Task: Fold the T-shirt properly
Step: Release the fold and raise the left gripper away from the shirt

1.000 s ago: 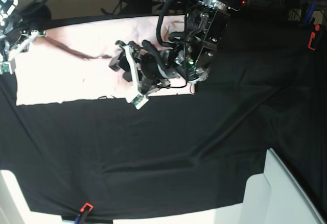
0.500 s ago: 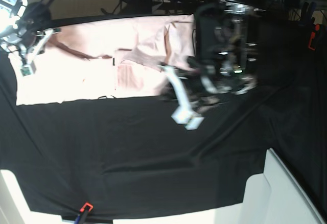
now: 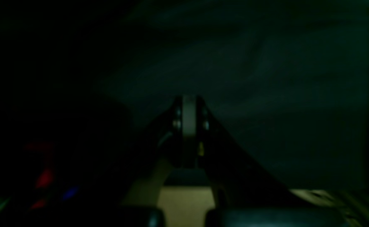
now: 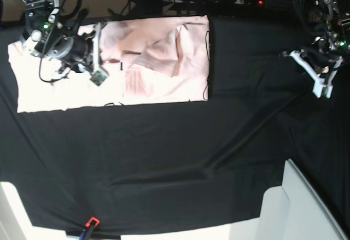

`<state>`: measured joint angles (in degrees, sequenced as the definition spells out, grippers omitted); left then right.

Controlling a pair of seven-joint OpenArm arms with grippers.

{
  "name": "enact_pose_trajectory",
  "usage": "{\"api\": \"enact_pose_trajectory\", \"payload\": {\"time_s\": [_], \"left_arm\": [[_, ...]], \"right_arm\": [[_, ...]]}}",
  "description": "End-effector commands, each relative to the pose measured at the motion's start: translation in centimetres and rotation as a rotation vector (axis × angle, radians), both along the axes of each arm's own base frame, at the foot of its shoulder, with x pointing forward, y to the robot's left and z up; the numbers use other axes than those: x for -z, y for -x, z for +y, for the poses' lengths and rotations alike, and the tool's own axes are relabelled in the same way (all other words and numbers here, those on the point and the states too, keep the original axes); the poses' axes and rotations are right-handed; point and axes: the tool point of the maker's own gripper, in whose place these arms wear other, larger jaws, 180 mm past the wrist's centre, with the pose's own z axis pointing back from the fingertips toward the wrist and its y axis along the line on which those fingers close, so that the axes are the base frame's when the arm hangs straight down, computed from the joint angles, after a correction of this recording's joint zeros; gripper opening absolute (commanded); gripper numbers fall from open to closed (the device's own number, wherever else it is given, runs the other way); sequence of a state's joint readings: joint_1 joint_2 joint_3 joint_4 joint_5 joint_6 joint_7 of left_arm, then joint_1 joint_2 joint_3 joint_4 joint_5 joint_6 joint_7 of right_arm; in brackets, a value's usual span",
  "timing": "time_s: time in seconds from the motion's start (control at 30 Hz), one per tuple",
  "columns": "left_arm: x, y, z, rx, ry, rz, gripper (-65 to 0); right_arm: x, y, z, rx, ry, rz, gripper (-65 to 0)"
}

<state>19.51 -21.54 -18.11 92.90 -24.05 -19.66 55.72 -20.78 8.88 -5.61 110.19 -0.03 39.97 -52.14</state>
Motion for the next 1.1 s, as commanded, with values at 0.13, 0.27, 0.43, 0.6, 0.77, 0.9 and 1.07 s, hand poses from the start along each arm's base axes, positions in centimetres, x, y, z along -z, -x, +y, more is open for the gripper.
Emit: {"api": "enact_pose_trajectory", "payload": {"time_s": [0.13,0.27,0.43,0.6,0.77,0.9,1.07], "left_arm": [[-0.3,3.3,5.0,0.023,-0.321,0.141,-65.0],[0.4,5.8,6.5,0.042,-0.501,0.270,-65.0],[1.0,6.4,6.3,0.059,-0.543,0.296,-65.0],[1.1,6.4,6.1,0.062,-0.540,0.291,-65.0],[1.6,6.6,5.2,0.058,-0.516,0.289,-65.0],[1.8,6.5,4.7,0.055,-0.504,0.283,-65.0],[1.8,6.5,4.6,0.055,-0.504,0.280,-65.0]], "right_arm": [[-0.9,0.9,4.8,-0.198,-0.047,-0.023,-64.6],[-1.3,1.4,7.5,-0.289,-0.071,-0.032,-56.3],[-2.1,0.5,9.4,-0.352,-0.085,-0.071,-31.2],[-1.9,-1.2,10.3,-0.398,-0.052,-0.081,-31.2],[-0.8,-2.6,11.7,-0.389,-0.055,-0.049,-31.2],[0.0,-2.8,12.4,-0.383,-0.065,-0.021,-31.2],[1.0,-3.4,12.4,-0.378,-0.055,0.006,-31.2]]}}
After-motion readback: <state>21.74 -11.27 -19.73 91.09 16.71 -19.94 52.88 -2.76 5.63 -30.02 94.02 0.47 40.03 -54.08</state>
